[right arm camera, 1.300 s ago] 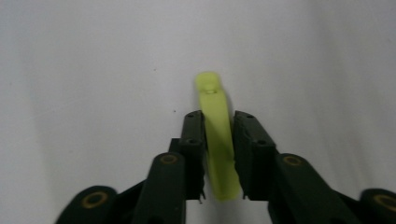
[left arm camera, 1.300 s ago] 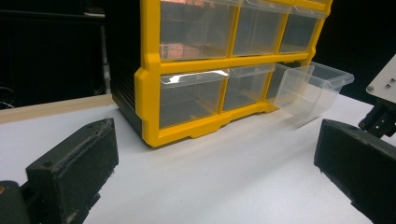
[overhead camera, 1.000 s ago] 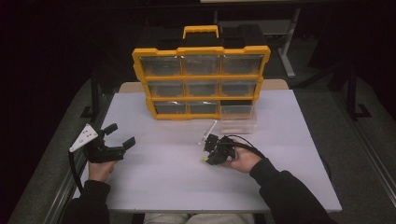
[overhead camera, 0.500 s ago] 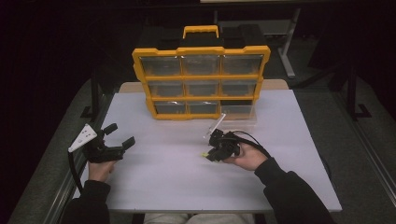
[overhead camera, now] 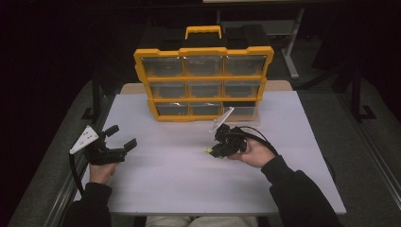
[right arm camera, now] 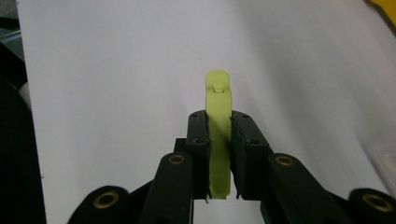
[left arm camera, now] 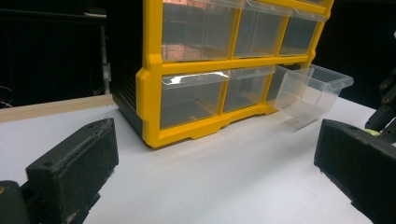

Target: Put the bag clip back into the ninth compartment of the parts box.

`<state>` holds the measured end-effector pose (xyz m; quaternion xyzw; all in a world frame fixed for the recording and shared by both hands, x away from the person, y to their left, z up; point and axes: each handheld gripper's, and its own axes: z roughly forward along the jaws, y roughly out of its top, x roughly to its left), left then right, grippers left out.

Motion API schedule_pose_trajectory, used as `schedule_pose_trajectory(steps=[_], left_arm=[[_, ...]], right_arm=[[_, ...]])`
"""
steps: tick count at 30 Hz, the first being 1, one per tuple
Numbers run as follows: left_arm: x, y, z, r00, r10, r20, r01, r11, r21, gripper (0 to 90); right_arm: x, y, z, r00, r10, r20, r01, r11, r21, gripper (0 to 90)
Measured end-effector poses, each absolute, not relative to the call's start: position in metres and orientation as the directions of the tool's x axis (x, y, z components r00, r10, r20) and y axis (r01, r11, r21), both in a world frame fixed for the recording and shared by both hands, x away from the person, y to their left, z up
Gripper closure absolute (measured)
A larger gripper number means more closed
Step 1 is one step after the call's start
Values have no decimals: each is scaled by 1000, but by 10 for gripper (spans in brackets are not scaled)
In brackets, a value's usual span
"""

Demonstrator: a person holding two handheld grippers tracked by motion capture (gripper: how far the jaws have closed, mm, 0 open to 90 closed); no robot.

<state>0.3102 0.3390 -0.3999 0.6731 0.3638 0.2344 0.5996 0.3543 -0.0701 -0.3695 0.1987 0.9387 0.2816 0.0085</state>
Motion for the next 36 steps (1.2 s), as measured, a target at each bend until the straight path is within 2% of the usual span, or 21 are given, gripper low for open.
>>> schedule_pose_trajectory(steps=[36], left_arm=[[310,340,-400,619,776,-122,211,-14,977,0]], right_arm=[[376,-100,-332,-881,462,103,428,683,592,773]])
